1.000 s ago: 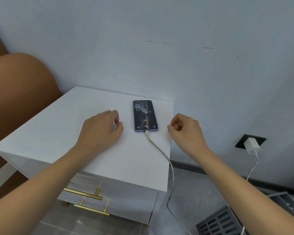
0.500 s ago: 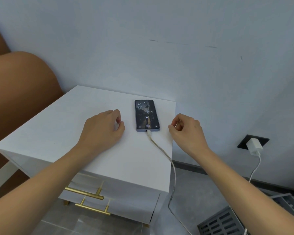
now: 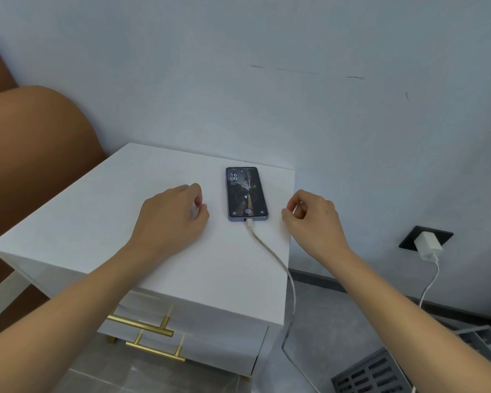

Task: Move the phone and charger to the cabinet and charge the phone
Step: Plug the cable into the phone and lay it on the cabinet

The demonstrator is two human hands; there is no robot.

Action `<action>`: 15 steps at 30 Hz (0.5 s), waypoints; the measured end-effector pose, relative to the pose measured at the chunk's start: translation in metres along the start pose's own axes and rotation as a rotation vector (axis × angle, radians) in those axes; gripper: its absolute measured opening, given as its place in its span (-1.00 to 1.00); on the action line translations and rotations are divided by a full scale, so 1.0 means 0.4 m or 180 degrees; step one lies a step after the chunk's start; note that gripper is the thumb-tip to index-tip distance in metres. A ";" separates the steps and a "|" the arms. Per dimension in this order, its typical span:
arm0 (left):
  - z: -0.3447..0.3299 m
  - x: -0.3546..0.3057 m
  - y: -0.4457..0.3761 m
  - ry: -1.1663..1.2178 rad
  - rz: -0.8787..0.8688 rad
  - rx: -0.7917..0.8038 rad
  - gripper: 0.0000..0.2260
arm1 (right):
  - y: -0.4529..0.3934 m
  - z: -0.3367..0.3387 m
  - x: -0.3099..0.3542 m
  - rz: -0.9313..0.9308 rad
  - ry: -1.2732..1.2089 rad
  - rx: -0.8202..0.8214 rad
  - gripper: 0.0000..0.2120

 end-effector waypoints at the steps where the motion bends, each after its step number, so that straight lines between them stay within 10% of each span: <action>1: 0.000 0.000 0.000 -0.0004 -0.0002 0.0001 -0.90 | 0.000 0.000 0.000 0.0003 0.0005 0.0000 -0.83; 15: 0.006 -0.007 0.001 -0.0016 0.0003 -0.0004 -0.89 | 0.001 0.003 0.000 -0.0007 -0.0018 0.0047 -0.85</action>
Point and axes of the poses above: each hand's wrist, its own y-axis away from the middle knuckle, its own z-axis out of the back of the hand, x = y × z, the point moved 1 cm from there along -y, towards the middle knuckle, and after that the axes turned 7 degrees about -x, right-handed, at the moved point
